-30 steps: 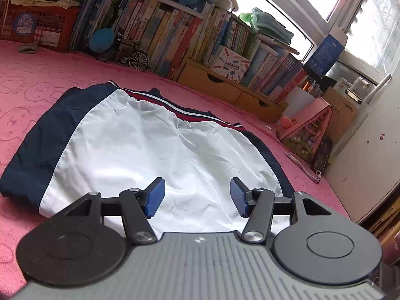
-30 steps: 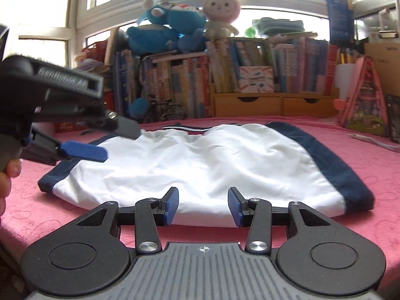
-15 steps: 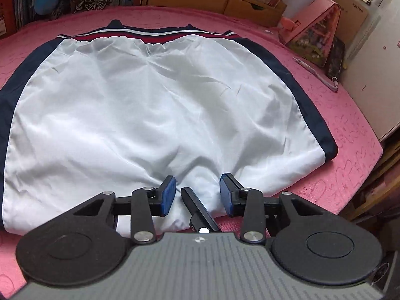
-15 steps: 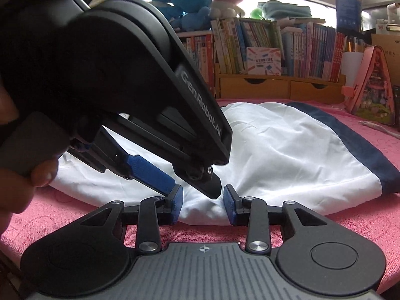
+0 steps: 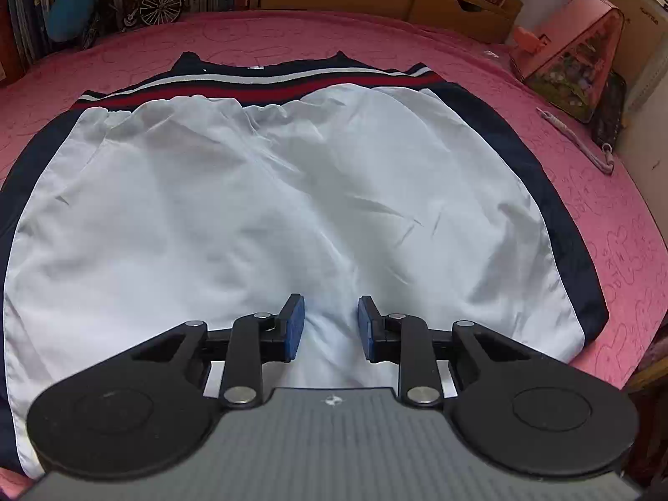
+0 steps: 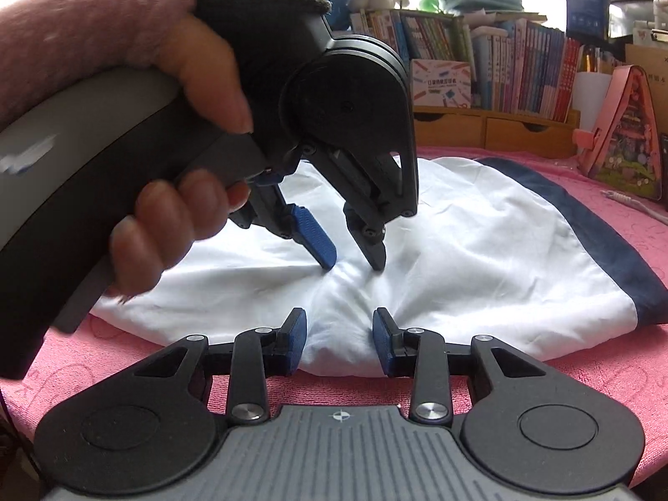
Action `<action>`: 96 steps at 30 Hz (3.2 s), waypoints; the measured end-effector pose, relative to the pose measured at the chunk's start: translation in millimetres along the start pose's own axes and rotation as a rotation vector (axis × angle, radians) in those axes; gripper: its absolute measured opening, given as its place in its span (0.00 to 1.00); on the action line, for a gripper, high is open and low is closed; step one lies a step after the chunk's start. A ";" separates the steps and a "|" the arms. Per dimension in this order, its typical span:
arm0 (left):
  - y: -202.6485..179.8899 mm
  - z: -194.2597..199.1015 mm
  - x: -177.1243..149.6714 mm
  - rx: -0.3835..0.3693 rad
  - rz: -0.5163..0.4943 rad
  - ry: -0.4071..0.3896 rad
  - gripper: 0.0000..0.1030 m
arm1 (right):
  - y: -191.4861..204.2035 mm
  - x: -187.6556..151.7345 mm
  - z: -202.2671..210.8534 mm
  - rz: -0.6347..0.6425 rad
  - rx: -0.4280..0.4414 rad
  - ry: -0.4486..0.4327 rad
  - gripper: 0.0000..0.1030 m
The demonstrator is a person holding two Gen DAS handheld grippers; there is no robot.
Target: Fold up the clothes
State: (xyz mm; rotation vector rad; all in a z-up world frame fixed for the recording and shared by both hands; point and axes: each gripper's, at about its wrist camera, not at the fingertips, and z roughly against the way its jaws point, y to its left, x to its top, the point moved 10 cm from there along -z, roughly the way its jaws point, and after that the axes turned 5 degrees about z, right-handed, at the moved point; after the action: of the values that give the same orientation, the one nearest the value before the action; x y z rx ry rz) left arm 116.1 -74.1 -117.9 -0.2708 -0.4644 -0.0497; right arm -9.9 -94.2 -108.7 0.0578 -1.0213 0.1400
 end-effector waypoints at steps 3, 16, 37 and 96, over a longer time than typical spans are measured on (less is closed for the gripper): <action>9.9 -10.5 19.1 0.009 0.059 -0.016 0.08 | 1.1 -1.0 0.7 -0.002 0.005 -0.002 0.35; 23.5 -49.4 102.7 0.138 0.089 -0.115 0.04 | 13.2 -0.9 4.8 0.010 0.001 -0.017 0.35; -14.9 23.8 -32.3 0.097 -0.153 0.099 0.45 | 5.1 2.7 0.5 0.010 0.009 -0.036 0.35; -16.2 -16.9 17.7 0.166 -0.132 -0.055 0.37 | 6.2 -1.7 3.4 0.029 0.009 -0.051 0.35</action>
State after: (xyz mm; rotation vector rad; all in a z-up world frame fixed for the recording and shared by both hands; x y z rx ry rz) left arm 137.6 -94.1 -120.5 -0.0781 -0.5376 -0.1326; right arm -14.6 -88.6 -108.4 0.0551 -1.0732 0.1701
